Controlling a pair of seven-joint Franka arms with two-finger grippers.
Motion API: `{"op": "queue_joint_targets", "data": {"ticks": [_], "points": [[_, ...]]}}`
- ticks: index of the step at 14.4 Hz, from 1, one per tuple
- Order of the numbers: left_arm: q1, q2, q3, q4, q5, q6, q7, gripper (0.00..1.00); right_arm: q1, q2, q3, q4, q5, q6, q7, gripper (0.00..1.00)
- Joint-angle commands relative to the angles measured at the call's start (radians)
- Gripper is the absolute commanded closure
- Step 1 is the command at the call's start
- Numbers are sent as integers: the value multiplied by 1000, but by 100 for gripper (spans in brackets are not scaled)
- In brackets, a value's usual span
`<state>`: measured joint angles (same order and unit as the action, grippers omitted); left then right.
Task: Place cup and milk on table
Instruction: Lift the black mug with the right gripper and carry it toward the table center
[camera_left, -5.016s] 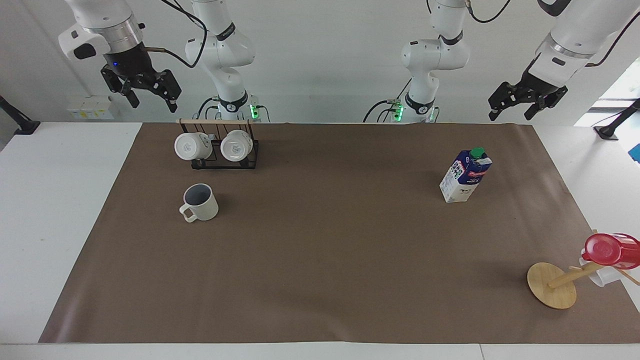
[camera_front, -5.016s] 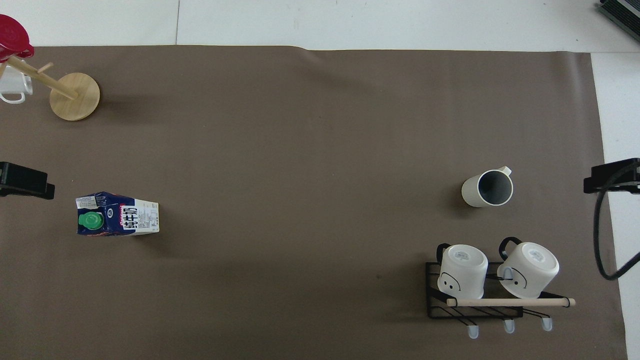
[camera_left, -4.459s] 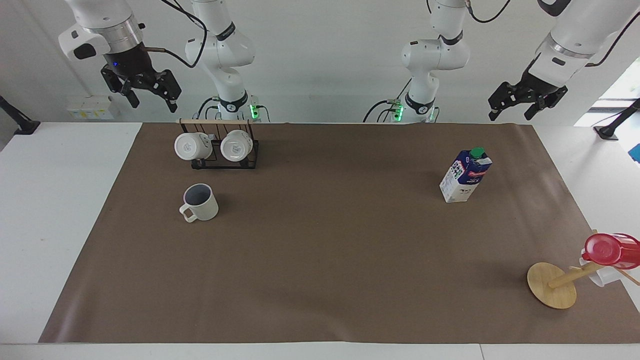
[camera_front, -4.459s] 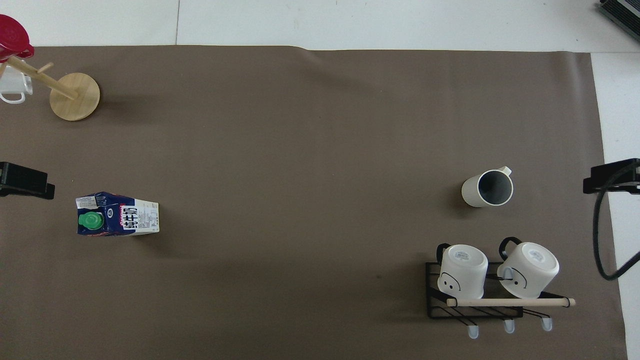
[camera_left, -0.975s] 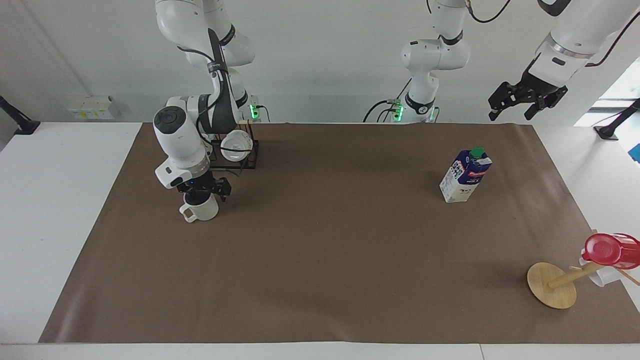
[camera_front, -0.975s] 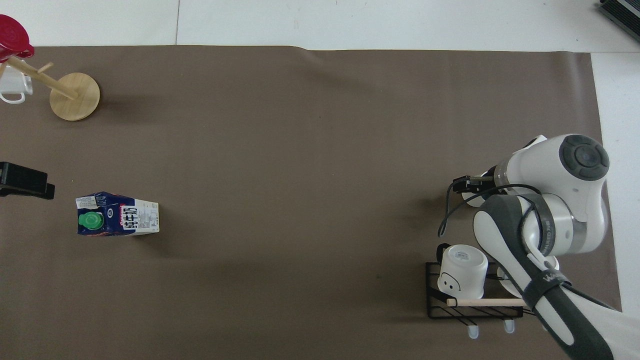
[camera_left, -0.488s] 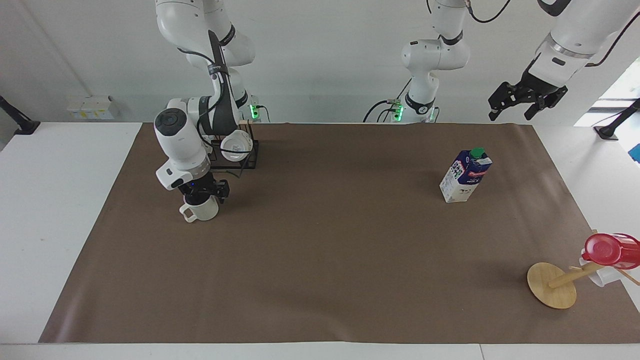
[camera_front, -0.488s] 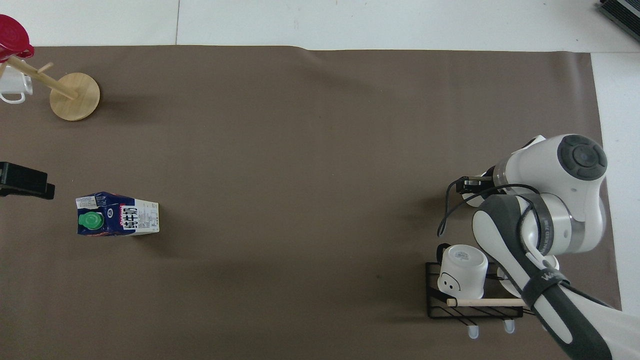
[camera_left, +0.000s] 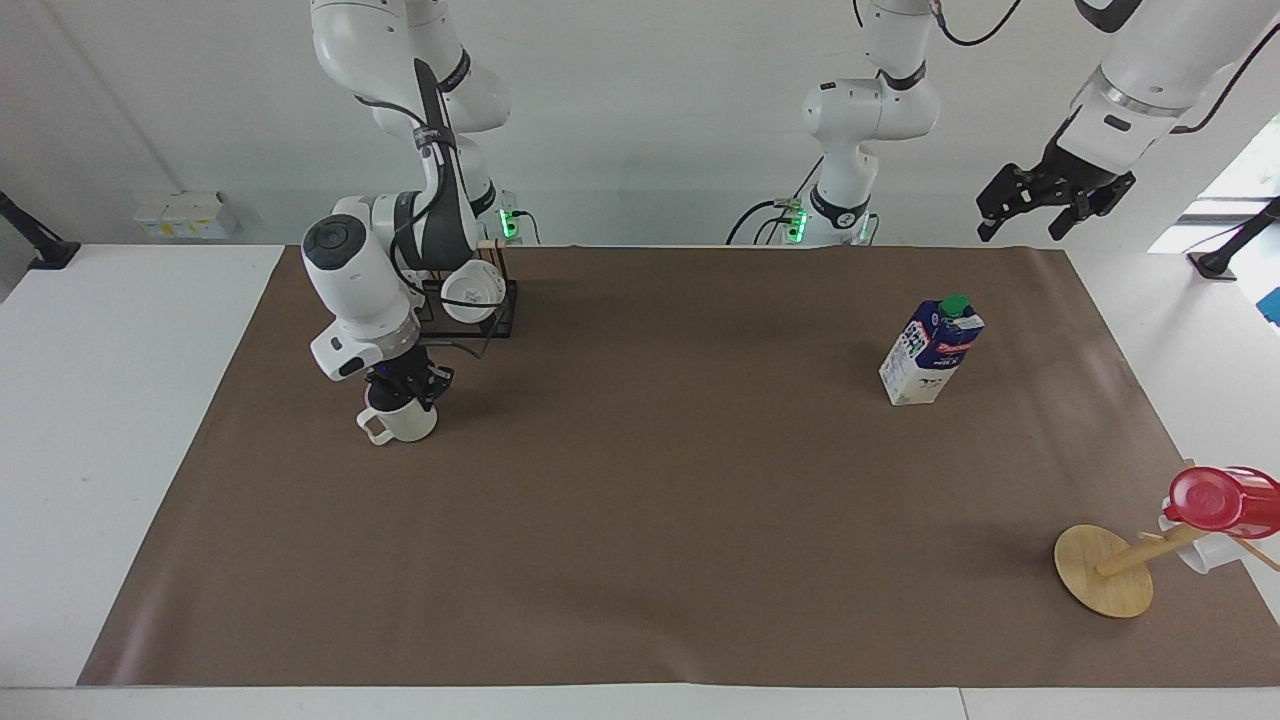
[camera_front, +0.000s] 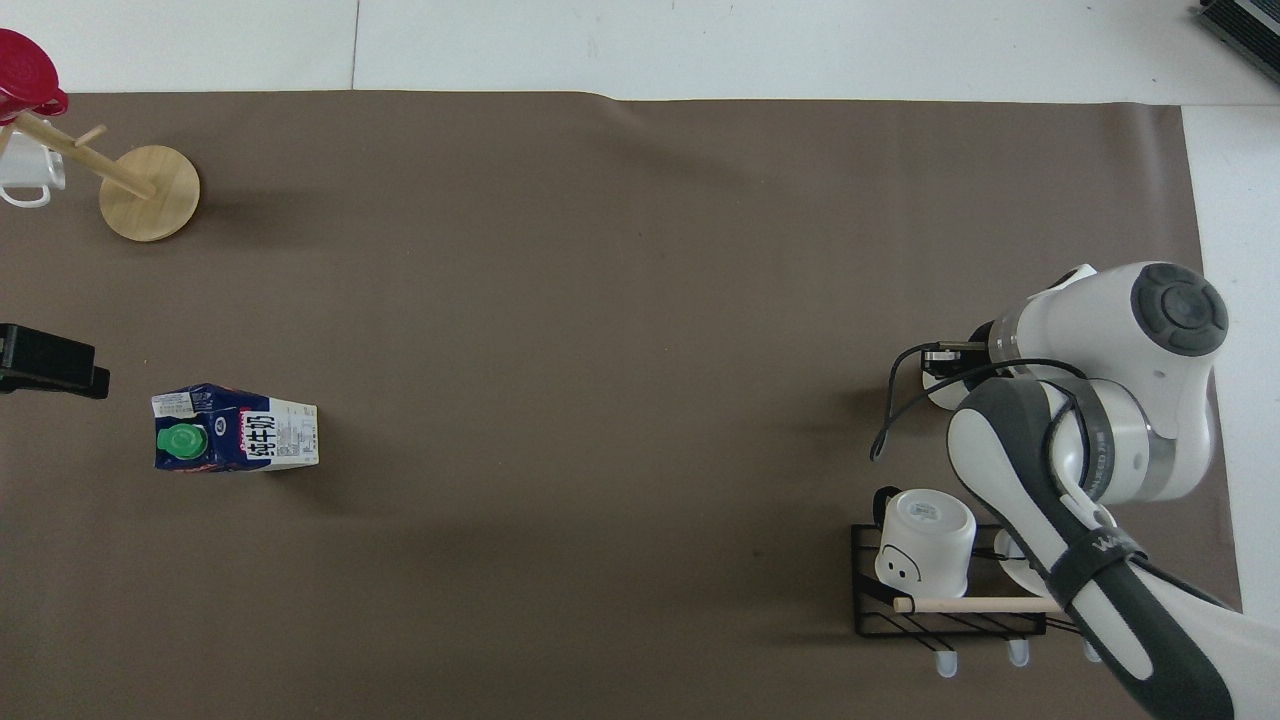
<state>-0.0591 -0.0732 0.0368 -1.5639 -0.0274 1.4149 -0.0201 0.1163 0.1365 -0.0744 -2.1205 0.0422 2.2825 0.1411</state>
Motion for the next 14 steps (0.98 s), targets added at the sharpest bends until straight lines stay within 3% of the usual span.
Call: {"op": "queue_joint_targets", "data": {"ticks": [1, 4, 8, 14], "points": [[13, -23, -6, -25, -6, 10, -1, 0, 0, 15, 2, 57, 21, 6, 47, 100], [13, -22, -6, -25, -6, 10, -1, 0, 29, -6, 10, 105, 21, -43, 122, 100], [13, -23, -6, -24, -6, 10, -3, 0, 109, -6, 10, 237, -22, -217, 263, 100], [13, -23, -6, -25, -6, 10, -3, 0, 356, 12, 12, 274, -62, -258, 569, 100]]}}
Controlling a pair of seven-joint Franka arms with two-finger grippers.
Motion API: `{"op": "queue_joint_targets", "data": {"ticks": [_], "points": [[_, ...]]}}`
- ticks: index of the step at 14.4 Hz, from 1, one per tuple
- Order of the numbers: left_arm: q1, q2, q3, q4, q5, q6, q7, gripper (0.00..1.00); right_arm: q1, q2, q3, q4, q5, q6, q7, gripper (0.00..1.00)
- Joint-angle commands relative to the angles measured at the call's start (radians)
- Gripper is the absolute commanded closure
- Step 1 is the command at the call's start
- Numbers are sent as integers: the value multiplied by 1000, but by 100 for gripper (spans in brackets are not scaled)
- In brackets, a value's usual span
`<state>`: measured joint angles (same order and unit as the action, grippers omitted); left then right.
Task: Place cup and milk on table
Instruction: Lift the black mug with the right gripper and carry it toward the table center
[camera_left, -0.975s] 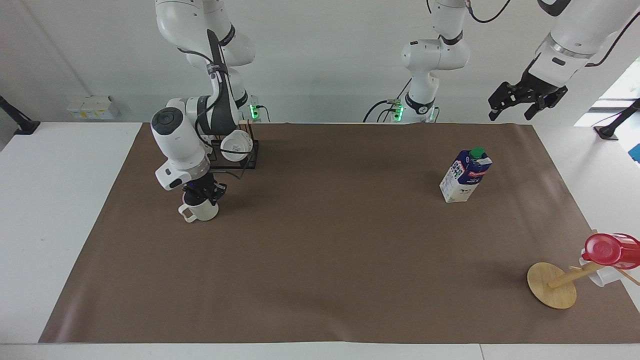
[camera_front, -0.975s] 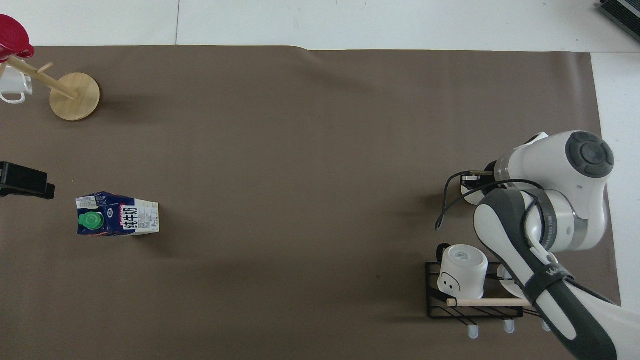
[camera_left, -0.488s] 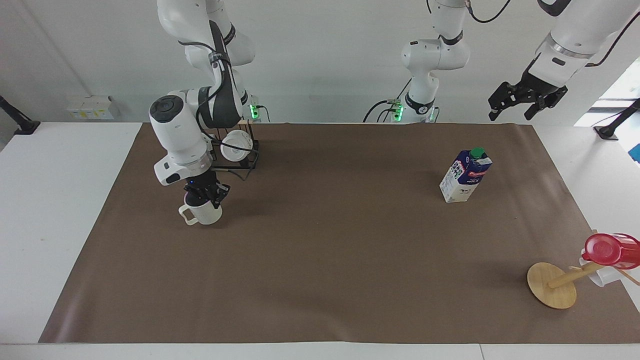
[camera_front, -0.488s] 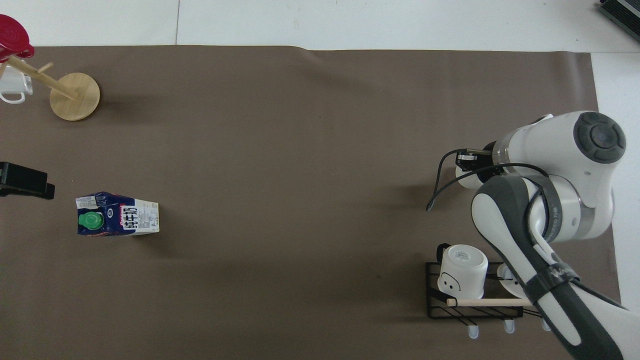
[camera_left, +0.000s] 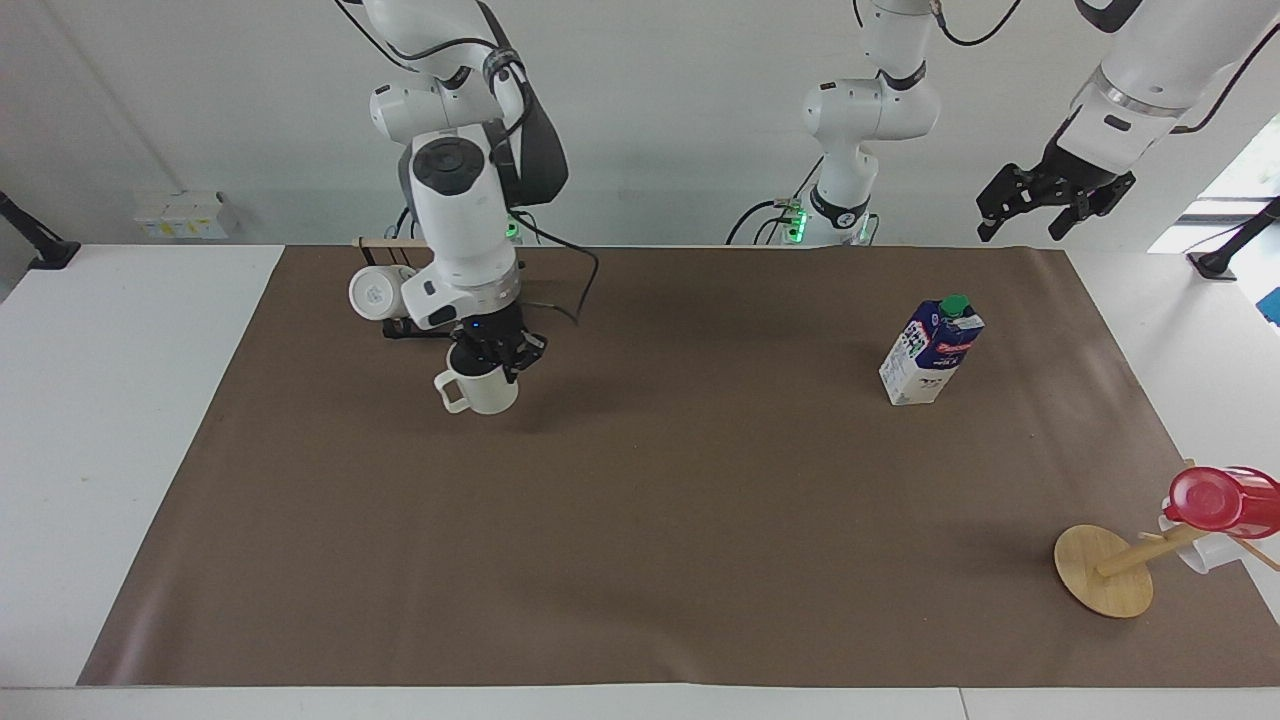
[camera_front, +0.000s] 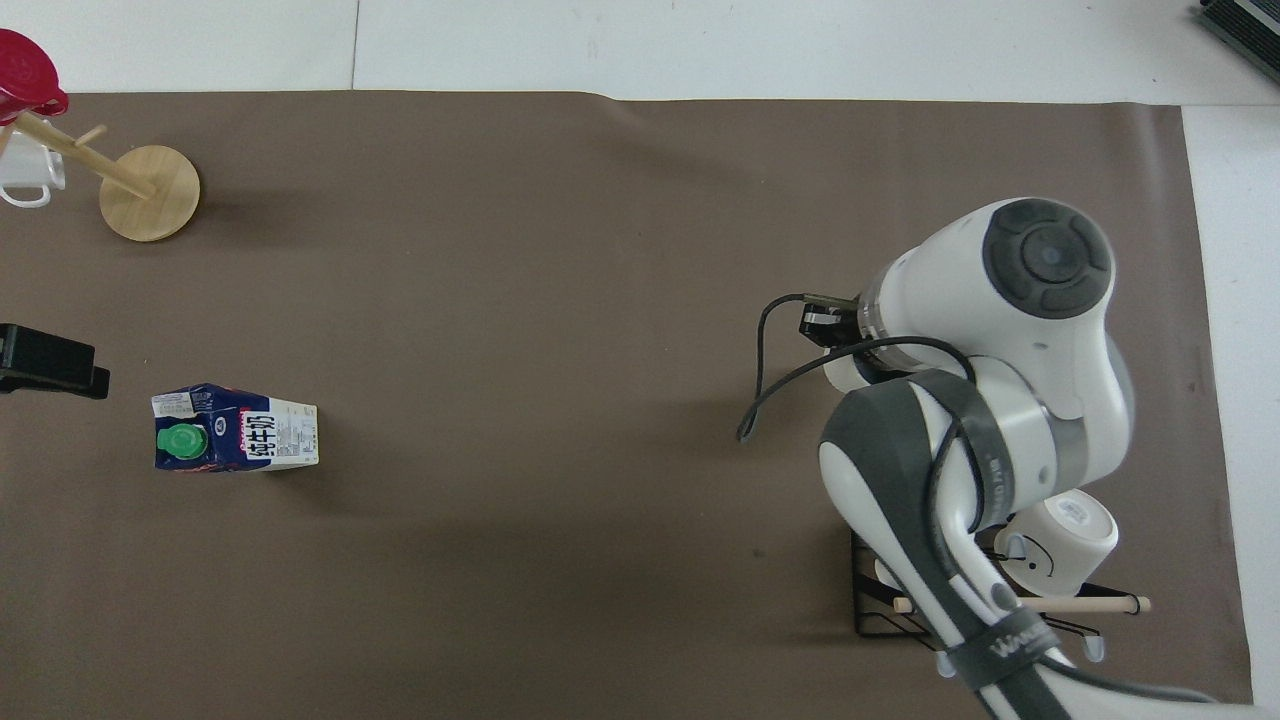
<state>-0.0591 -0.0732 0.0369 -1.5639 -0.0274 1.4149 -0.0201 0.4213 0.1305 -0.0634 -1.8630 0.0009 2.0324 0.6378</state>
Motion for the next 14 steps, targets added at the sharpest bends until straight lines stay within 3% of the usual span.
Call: {"op": "queue_joint_targets", "data": {"ticks": [1, 8, 14], "points": [[13, -23, -6, -25, -6, 10, -3, 0, 91, 34, -1, 21, -10, 0, 109, 100], [-1, -39, -12, -56, -5, 27, 3, 0, 283, 179, -1, 68, -19, 123, 351, 100], [-1, -134, -15, -310, -3, 238, 9, 0, 295, 218, -1, 79, -50, 187, 368, 100]]}}
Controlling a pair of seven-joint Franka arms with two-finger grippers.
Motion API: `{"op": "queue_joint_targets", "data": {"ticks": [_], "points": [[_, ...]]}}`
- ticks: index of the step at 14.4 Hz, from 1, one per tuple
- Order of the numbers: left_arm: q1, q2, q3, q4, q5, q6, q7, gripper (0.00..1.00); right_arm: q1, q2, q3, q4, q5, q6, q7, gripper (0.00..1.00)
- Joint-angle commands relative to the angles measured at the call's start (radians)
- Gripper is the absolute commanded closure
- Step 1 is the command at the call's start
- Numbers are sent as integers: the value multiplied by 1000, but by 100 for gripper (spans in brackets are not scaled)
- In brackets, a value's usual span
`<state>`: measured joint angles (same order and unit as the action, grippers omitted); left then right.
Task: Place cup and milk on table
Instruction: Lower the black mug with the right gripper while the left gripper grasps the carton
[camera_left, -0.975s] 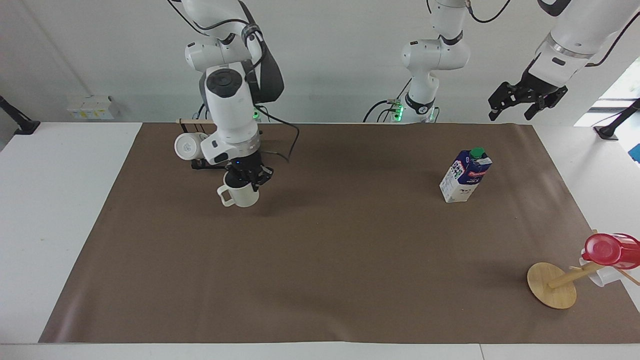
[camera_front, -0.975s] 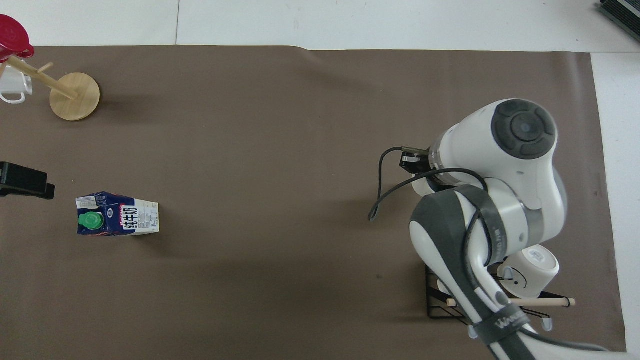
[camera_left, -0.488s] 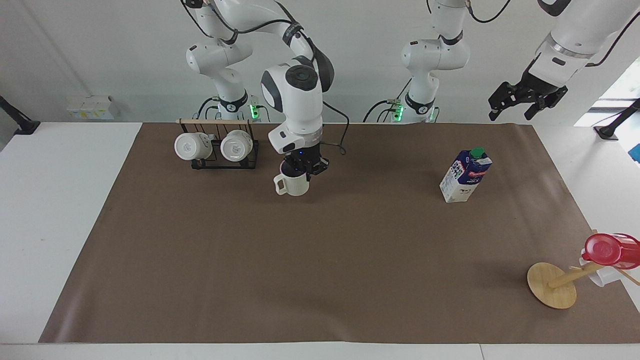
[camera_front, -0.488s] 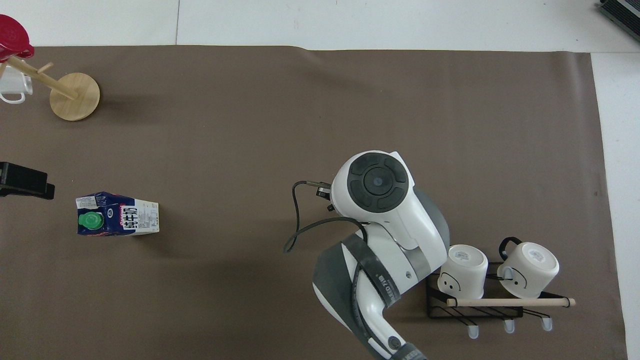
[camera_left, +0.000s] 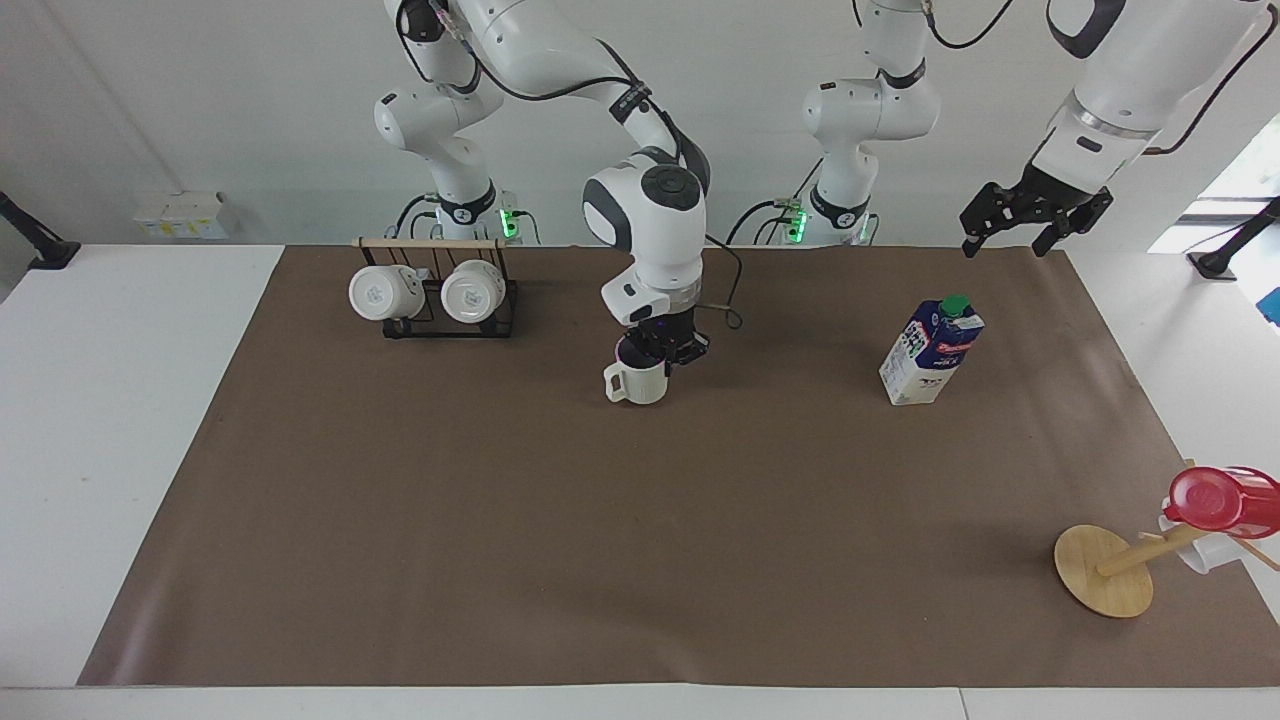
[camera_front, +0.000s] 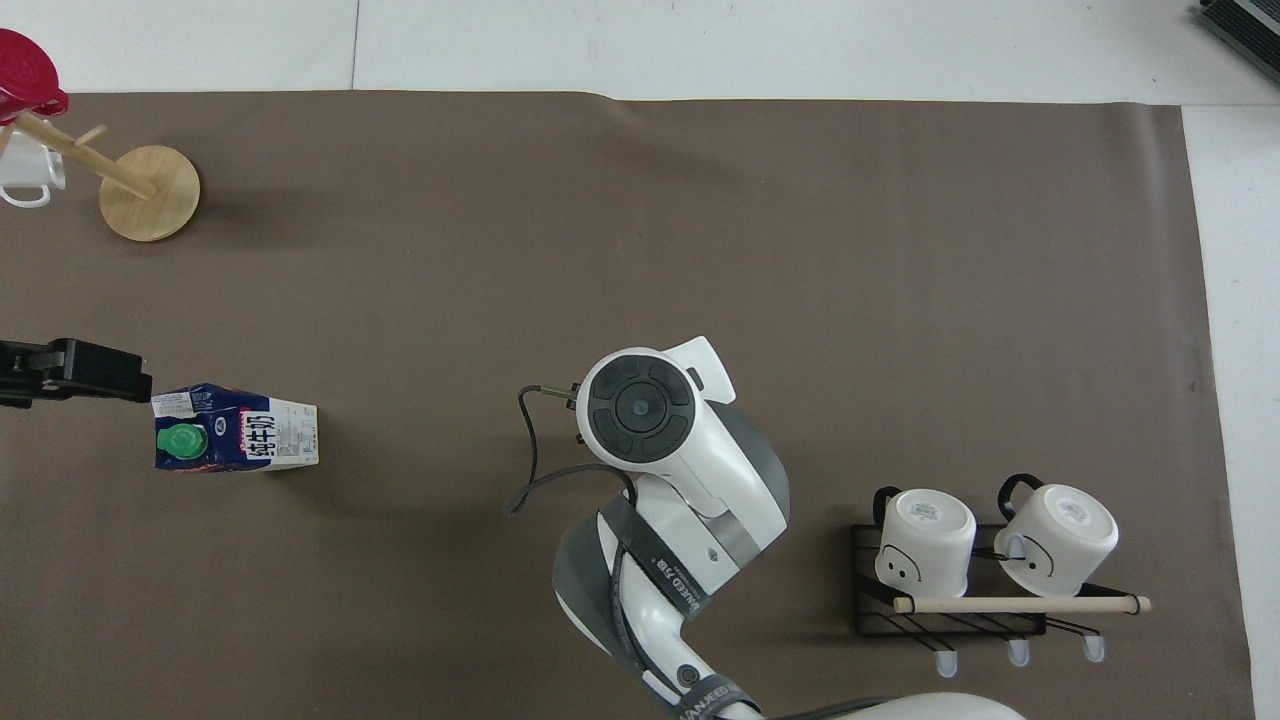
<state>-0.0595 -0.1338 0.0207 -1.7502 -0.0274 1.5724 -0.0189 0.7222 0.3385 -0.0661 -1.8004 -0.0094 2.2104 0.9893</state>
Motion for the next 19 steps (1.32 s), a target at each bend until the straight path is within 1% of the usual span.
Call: {"op": "queue_joint_targets", "data": {"ticks": [1, 2, 4, 6, 10, 14, 18, 19], "points": [[0, -76, 1, -143, -3, 95, 10, 0, -4, 25, 2, 18, -72, 11, 15, 100], [0, -79, -1, -150, -2, 103, 10, 0, -6, 28, 2, 16, -93, 11, 15, 100], [-2, -81, -2, -176, 17, 130, 11, 0, -6, 30, 2, 16, -95, 18, 12, 100], [-13, -85, -1, -221, 21, 179, 13, 0, -10, 33, 3, 18, -86, 38, 11, 100], [-14, -135, -2, -342, 41, 296, 43, 0, -13, 37, 3, 15, -81, 48, 3, 100], [-6, -141, -1, -410, 41, 374, 66, 0, -13, 37, 3, 10, -80, 48, -12, 100], [1, -168, -1, -492, 41, 461, 99, 0, -17, 37, 3, -8, -78, 71, -15, 100], [3, -168, -1, -503, 41, 469, 100, 0, -18, 37, 3, -8, -78, 72, -17, 96]]}}
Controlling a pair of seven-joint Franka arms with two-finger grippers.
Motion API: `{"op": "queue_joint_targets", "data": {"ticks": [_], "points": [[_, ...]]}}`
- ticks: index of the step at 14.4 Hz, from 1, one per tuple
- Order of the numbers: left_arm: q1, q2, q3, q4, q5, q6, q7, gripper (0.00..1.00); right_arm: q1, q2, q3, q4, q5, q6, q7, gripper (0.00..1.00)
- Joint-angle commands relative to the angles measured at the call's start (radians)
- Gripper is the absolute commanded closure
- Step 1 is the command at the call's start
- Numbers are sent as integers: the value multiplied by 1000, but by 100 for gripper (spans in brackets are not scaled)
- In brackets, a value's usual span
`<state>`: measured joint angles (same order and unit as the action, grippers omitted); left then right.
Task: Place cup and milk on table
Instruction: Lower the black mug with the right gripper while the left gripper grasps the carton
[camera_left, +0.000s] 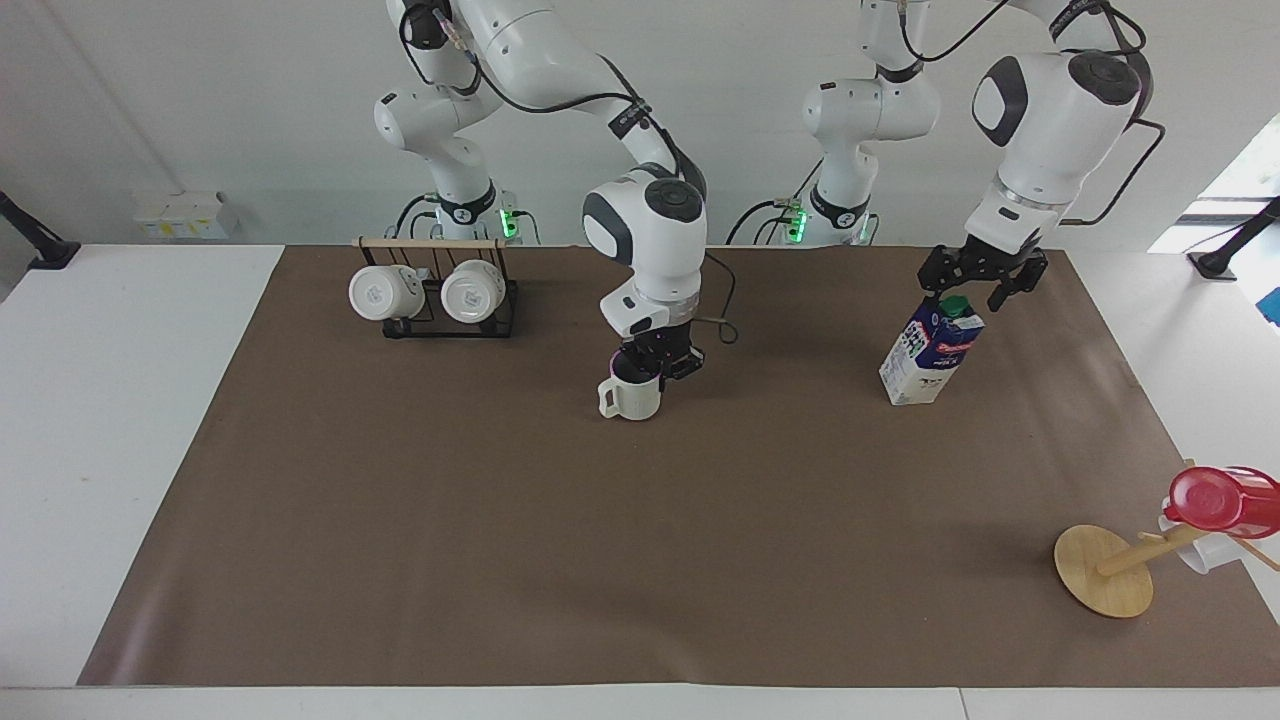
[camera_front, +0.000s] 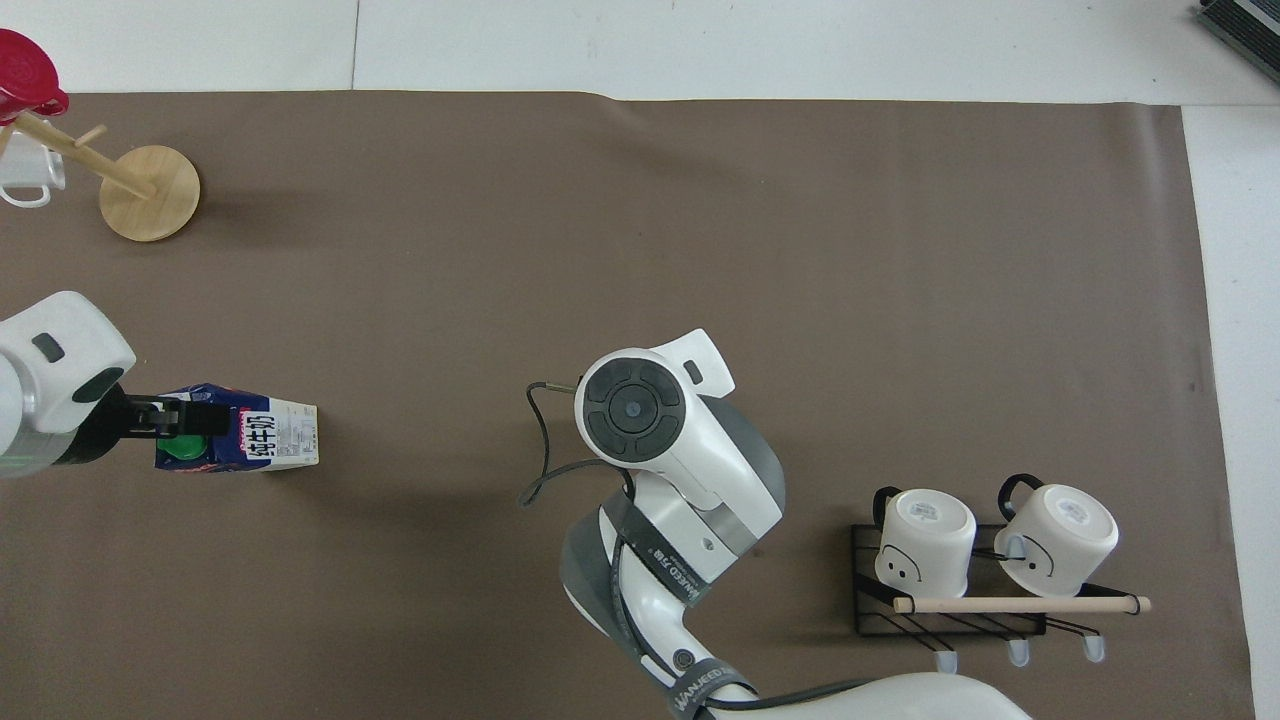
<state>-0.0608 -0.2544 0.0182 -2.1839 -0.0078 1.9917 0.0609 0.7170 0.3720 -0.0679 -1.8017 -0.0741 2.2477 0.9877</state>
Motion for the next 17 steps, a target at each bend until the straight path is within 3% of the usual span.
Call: {"op": "queue_joint_targets", "data": {"ticks": [1, 2, 6, 7, 8, 12, 15, 17], "points": [[4, -46, 2, -77, 22, 55, 20, 0, -13, 4, 5, -7, -13, 35, -15, 92], [3, -46, 2, -88, 22, 62, 20, 0, -14, 4, 5, -8, -13, 35, -15, 85], [12, -43, 2, -117, 22, 101, 20, 0, -14, 4, 5, -7, -16, 35, -17, 30], [12, -39, 2, -119, 22, 108, 20, 0, -14, 4, 5, -2, -16, 33, -20, 10], [12, -34, 2, -122, 22, 119, 23, 0, -13, 4, 5, 2, -15, 32, -21, 0], [27, -28, 2, -146, 22, 154, 50, 0, -18, -47, 5, 8, -12, 13, -23, 0], [27, -22, 2, -146, 22, 156, 50, 0, -27, -129, 3, 5, 42, -55, -76, 0], [27, -22, 2, -146, 22, 151, 50, 11, -56, -195, 5, 5, 63, -126, -128, 0]]}}
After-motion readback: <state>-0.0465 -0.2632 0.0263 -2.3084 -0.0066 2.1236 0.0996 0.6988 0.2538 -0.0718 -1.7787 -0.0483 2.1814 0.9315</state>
